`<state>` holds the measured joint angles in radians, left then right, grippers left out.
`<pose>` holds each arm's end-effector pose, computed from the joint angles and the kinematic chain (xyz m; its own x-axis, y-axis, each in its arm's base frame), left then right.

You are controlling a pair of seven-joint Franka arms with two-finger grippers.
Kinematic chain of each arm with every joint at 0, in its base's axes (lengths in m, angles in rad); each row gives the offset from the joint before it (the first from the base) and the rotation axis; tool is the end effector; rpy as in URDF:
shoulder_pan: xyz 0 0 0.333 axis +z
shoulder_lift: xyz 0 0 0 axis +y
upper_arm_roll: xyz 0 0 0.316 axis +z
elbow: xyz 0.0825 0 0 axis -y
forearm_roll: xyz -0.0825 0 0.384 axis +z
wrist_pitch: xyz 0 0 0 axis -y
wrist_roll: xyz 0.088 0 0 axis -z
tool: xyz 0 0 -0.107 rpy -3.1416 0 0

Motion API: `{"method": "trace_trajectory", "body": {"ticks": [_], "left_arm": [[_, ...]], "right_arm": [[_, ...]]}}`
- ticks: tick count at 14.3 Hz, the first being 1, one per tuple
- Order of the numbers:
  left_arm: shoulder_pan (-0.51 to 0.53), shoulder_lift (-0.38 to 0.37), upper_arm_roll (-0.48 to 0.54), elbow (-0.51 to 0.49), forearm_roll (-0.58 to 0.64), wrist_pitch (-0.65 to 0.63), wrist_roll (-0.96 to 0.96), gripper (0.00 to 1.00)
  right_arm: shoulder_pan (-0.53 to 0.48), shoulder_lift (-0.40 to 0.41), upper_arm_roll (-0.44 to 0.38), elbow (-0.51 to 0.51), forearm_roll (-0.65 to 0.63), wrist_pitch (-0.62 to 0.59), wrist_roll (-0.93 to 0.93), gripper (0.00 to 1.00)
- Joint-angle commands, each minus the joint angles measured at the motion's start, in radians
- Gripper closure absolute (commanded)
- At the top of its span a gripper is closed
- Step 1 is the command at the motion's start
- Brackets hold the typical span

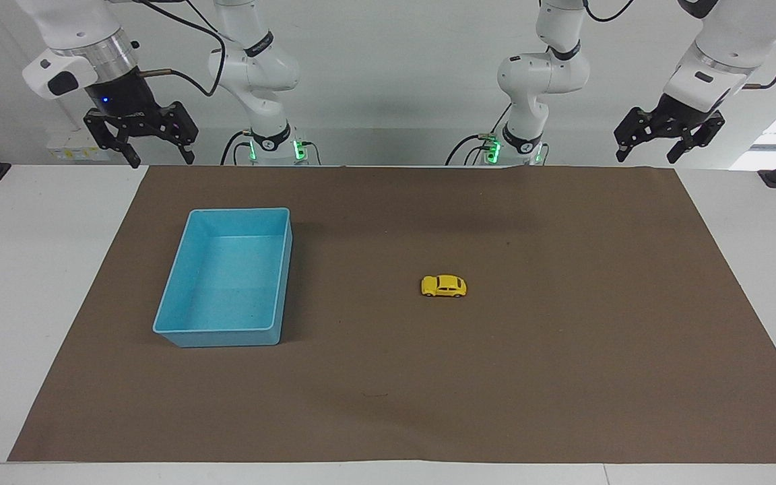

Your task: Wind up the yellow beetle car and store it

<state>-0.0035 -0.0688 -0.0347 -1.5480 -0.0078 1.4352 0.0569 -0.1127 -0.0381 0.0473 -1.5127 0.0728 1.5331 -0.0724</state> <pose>0.5182 -0.0215 0.6604 0.9944 -0.0958 -0.0436 -0.0955 -0.9954 0.0079 0.5382 -0.0266 0.6695 0.9979 0.0098 0.0635 0.0140 -0.9977 -0.0662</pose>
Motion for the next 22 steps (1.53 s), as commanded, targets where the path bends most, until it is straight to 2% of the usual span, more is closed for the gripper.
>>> {"method": "trace_trajectory", "body": {"ticks": [1, 12, 15, 22], "left_arm": [[0.016, -0.008, -0.013, 0.005, 0.015, -0.025, -0.006, 0.0], [-0.004, -0.005, -0.022, 0.008, -0.015, -0.002, 0.004, 0.0], [-0.044, -0.006, -0.024, 0.005, -0.015, 0.002, 0.02, 0.0], [-0.142, -0.02, -0.025, -0.064, -0.017, 0.094, 0.306, 0.0]], "right_arm": [[-0.01, -0.013, 0.006, -0.015, 0.013, 0.004, -0.003, 0.0], [-0.01, -0.013, 0.006, -0.015, 0.013, 0.004, -0.003, 0.0], [-0.01, -0.013, 0.006, -0.015, 0.013, 0.004, -0.003, 0.0], [-0.01, -0.013, 0.006, -0.015, 0.012, 0.004, -0.003, 0.0]]}}
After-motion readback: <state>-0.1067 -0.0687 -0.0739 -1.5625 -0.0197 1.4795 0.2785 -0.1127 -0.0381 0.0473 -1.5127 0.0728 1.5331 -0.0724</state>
